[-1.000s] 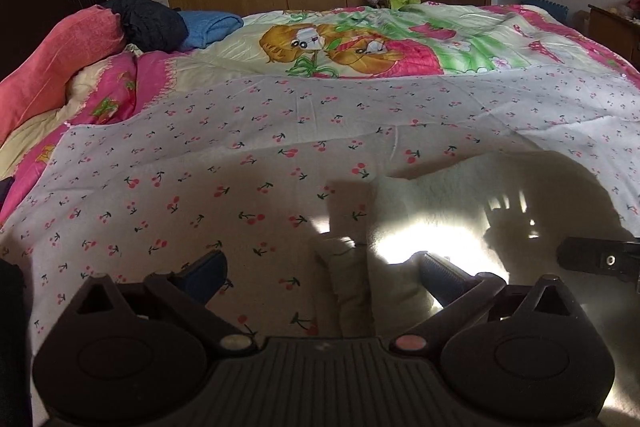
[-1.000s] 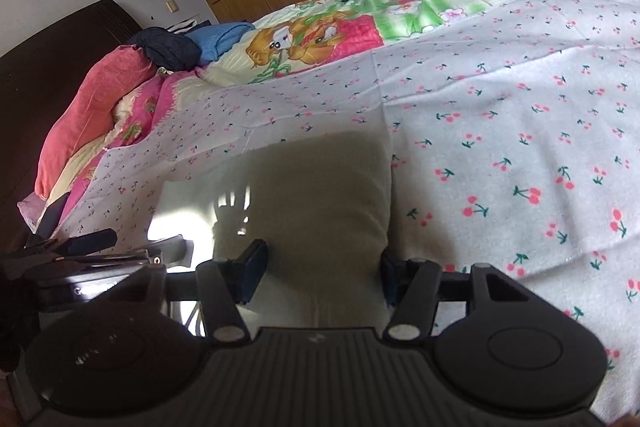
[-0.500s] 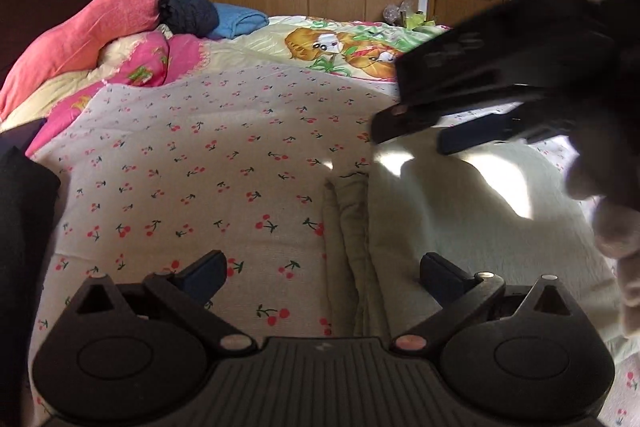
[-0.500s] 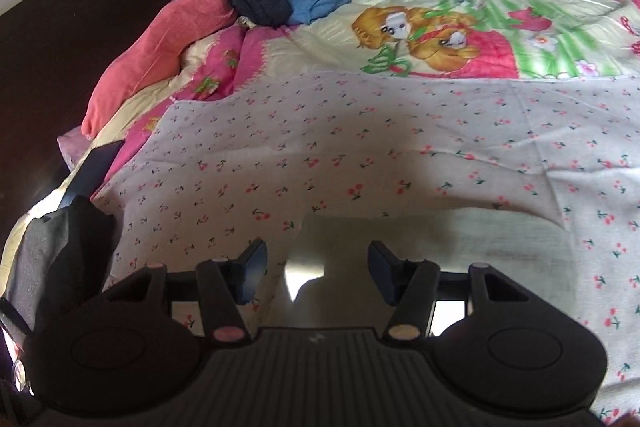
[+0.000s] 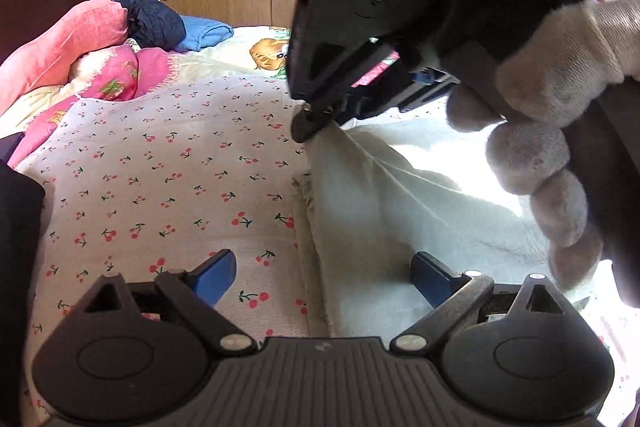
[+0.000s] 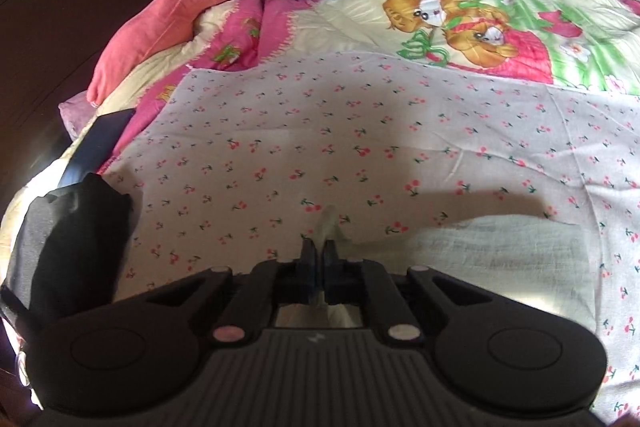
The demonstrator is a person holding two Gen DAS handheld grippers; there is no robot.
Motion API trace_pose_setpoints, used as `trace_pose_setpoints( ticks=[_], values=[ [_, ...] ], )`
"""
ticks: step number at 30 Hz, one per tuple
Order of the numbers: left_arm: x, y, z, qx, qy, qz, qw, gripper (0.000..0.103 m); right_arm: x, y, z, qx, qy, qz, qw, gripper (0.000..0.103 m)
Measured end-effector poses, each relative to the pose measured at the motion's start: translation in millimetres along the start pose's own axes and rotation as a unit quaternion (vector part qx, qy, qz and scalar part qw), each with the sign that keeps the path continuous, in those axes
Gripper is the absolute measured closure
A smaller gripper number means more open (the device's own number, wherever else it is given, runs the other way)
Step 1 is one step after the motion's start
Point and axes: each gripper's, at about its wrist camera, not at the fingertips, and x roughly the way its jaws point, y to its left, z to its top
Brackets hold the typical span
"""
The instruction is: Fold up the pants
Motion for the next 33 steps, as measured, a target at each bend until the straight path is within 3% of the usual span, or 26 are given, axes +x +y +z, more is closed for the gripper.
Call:
trace_pose_setpoints(
  ticks=[2,5,7,8,10,13,16,19,23,26,27,28,29,33],
  values=[
    [6,1,-1,-0.001,0.015,0.001,0.9999,0.000,19,3,-1,-0.003,0.007,-0.005,1.000,0.099],
    [25,8,-4,-0.011,0.067,0.001,0.9977,0.000,60,-18,-8,0.012,0.057,-0.040,0.998,0.099],
    [26,15,-5,-0.037,0.076,-0.022,0.9962,0.000,63,-28,-12,0.032,0.063,-0.017,0.997,0.098],
    [25,16,-5,-0.042,0.073,-0.030,0.9960,0.000,54,-29,-12,0.037,0.052,-0.009,0.998,0.096],
    [24,12,-6,-0.035,0.069,-0.039,0.9963,0.000,32,-30,-9,0.041,0.029,0.005,0.999,0.082],
    [20,1,-7,-0.007,0.057,-0.047,0.9972,0.000,-16,-40,-11,0.030,-0.028,-0.008,0.999,0.065],
    [15,-9,-8,0.018,0.042,-0.046,0.9979,0.000,-57,-70,-34,0.052,-0.066,-0.077,0.994,0.064],
    [14,-12,-7,0.022,0.037,-0.050,0.9978,0.000,-75,-107,-64,0.090,-0.056,-0.123,0.987,0.061],
    [17,-12,-6,0.016,0.044,-0.056,0.9973,0.000,-74,-141,-91,0.175,-0.038,-0.079,0.981,0.061],
    [19,-17,-3,0.022,0.045,-0.064,0.9967,0.000,-64,-142,-93,0.181,-0.022,-0.026,0.983,0.054],
    [19,-19,-3,0.026,0.045,-0.065,0.9965,0.000,-59,-138,-94,0.167,-0.005,-0.036,0.985,0.057],
    [18,-22,-4,0.032,0.045,-0.066,0.9963,0.000,-57,-136,-96,0.143,0.011,-0.046,0.989,0.078],
    [16,-24,-5,0.037,0.045,-0.067,0.9961,0.000,-58,-137,-100,0.123,0.018,-0.051,0.991,0.087],
    [17,-21,-5,0.032,0.060,-0.080,0.9945,0.000,-79,-176,-122,0.157,0.019,-0.065,0.985,0.093]
  ],
)
